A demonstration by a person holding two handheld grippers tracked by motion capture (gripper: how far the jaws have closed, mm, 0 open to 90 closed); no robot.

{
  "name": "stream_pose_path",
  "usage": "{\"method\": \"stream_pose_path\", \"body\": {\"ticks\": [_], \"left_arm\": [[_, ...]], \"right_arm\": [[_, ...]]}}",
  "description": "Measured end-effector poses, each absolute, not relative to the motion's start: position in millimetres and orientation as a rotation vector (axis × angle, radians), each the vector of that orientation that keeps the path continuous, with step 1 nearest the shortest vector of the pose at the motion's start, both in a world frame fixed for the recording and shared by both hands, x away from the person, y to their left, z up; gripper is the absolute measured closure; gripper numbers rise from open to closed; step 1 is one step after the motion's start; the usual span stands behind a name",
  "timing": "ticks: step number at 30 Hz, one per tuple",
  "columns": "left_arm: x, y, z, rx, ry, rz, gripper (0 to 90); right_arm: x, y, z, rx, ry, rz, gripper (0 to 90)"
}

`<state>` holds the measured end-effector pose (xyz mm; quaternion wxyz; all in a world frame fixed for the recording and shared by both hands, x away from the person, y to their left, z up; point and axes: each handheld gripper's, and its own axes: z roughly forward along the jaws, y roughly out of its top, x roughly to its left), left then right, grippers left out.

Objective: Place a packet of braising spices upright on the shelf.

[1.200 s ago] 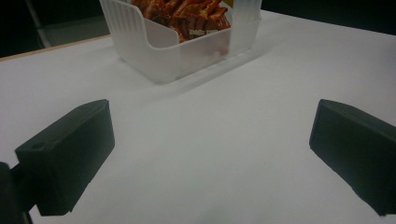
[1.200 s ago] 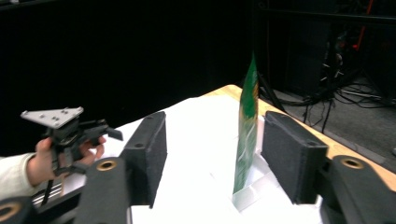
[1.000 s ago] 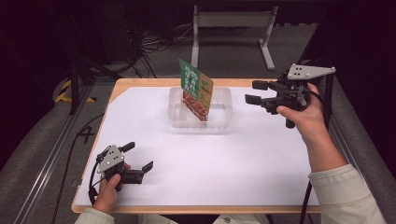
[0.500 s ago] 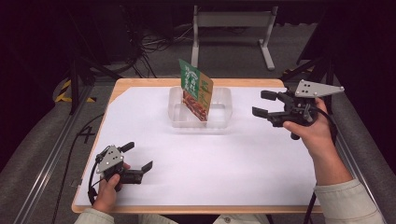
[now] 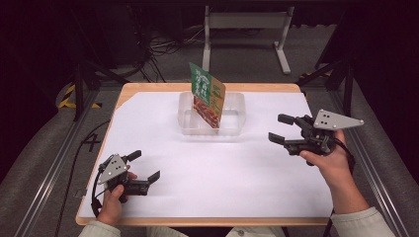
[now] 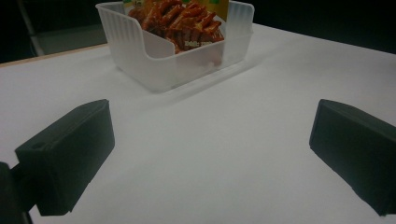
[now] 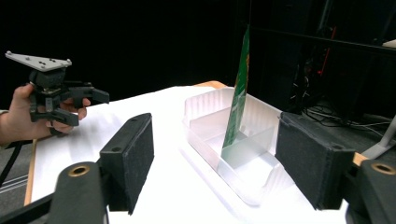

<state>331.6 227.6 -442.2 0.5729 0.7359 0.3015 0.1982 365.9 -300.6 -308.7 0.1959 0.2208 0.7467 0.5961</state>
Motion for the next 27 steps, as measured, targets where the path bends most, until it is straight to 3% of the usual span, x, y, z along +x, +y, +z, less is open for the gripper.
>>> {"method": "stream_pose_path", "body": {"ticks": [27], "left_arm": [[329, 230, -440, 1.707, 0.676, 0.440, 0.8]], "right_arm": [[328, -322, -404, 0.740, 2.017, 1.604, 26.6]]}}
